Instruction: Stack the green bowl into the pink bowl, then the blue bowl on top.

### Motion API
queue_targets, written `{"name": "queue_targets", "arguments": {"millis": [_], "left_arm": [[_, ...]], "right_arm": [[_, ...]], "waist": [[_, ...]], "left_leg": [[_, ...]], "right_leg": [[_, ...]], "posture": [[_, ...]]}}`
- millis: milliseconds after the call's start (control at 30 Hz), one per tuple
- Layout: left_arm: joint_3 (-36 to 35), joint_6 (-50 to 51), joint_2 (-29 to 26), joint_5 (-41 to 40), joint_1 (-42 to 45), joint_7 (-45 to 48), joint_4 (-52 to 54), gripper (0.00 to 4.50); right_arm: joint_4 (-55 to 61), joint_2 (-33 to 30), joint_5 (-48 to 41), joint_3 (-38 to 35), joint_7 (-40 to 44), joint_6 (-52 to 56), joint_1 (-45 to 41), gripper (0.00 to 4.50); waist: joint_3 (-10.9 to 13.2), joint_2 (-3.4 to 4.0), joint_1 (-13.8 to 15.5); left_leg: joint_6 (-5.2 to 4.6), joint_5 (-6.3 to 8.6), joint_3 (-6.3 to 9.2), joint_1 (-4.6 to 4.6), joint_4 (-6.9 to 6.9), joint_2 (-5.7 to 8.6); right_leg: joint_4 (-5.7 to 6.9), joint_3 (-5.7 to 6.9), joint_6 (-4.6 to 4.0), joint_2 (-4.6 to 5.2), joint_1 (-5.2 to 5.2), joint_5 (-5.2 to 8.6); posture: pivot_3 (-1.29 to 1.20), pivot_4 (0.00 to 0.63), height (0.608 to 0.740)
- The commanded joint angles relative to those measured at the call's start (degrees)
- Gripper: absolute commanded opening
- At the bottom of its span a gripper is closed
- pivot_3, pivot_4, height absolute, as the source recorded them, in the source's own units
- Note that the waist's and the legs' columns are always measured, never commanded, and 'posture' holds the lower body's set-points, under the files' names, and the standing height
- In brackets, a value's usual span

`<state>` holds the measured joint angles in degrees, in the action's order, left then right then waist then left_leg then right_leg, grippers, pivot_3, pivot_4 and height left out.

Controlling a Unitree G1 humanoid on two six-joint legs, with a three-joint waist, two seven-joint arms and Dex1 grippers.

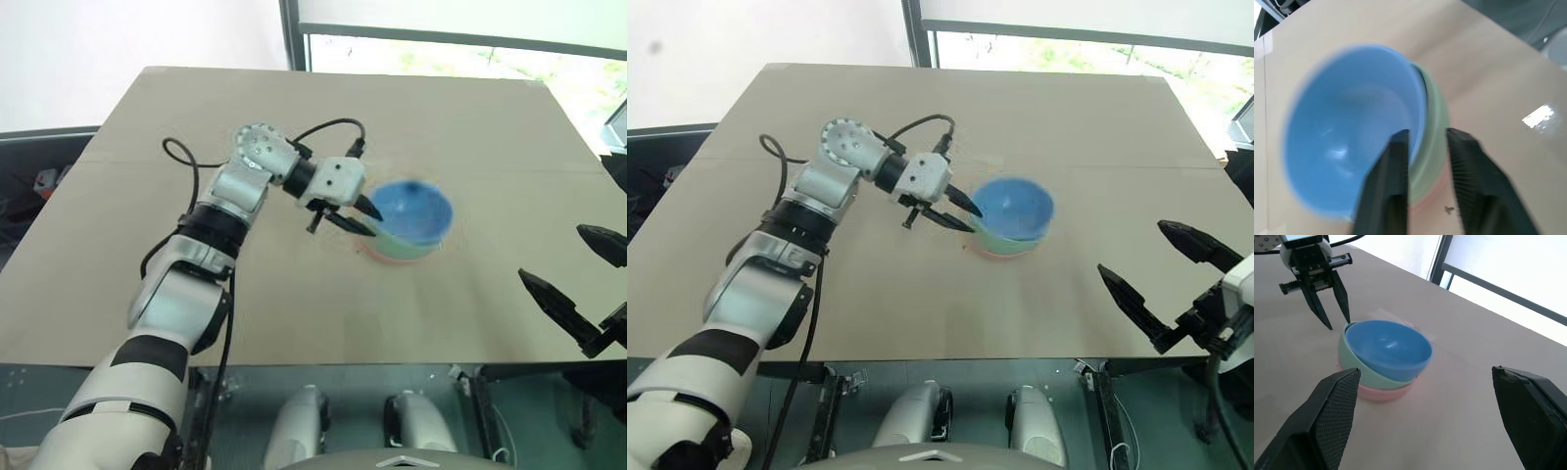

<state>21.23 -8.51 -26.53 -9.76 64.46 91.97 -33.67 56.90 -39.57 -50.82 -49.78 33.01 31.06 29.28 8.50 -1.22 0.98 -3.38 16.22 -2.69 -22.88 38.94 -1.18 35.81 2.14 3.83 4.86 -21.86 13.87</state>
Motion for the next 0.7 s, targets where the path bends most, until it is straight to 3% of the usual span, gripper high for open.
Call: {"name": "queue_targets", "arguments": {"millis": [33, 167, 333, 567, 700], "left_arm": [[-6.5, 7.3, -0.7, -4.5, 1.4, -3.2, 5.4, 2.6], [-17.2, 17.2, -2.5, -9.1, -5.3, -17.2, 12.6, 2.6], [-24.4, 30.2, -9.7, -12.4, -26.3, -25.5, 33.9, 2.6], [-38.9, 39.7, -18.7, -19.8, -54.7, -27.9, 52.0, 2.6], [-43.1, 40.6, -20.6, -21.3, -62.1, -29.1, 55.4, 2.6]], "right_arm": [[-1.1, -2.0, 1.6, 2.1, 0.2, -1.2, -1.5, 4.5], [-5.8, -3.9, 11.8, 15.0, -2.0, -2.6, -7.9, 4.5], [-14.9, -5.7, 19.2, 24.6, 4.2, -6.8, -11.6, 4.5], [-26.4, -10.2, 21.7, 17.4, 17.2, -12.5, -8.5, 4.5], [-30.7, -12.4, 22.4, 15.8, 21.8, -13.3, -8.0, 4.5]], "waist": [[0.0, 0.0, -0.1], [0.0, 0.01, -0.7], [-0.1, 0.14, -1.6], [0.0, 0.05, 0.1], [0.0, 0.07, 1.1]], "left_leg": [[-0.01, 0.01, 0.0, -0.02, 0.05, -0.02], [-0.03, 0.02, -0.01, 0.03, 0.12, -0.05], [0.21, -0.12, -0.09, 0.19, -0.04, -0.11], [0.13, -0.03, -0.05, 0.04, -0.03, -0.06], [0.14, -0.03, 0.04, 0.2, 0.13, -0.02]], "right_leg": [[0.01, 0.0, 0.0, 0.0, 0.0, 0.0], [0.05, -0.03, 0.01, -0.01, 0.03, 0.0], [0.06, -0.18, 0.02, -0.04, 0.03, 0.0], [-0.11, -0.09, 0.01, 0.14, 0.07, 0.01], [-0.15, -0.04, -0.19, 0.19, 0.22, 0.12]], "posture": [[0.0, 0.15, 0.74], [0.0, 0.15, 0.74], [0.0, 0.15, 0.74], [0.0, 0.15, 0.74], [0.0, 0.15, 0.74]]}}
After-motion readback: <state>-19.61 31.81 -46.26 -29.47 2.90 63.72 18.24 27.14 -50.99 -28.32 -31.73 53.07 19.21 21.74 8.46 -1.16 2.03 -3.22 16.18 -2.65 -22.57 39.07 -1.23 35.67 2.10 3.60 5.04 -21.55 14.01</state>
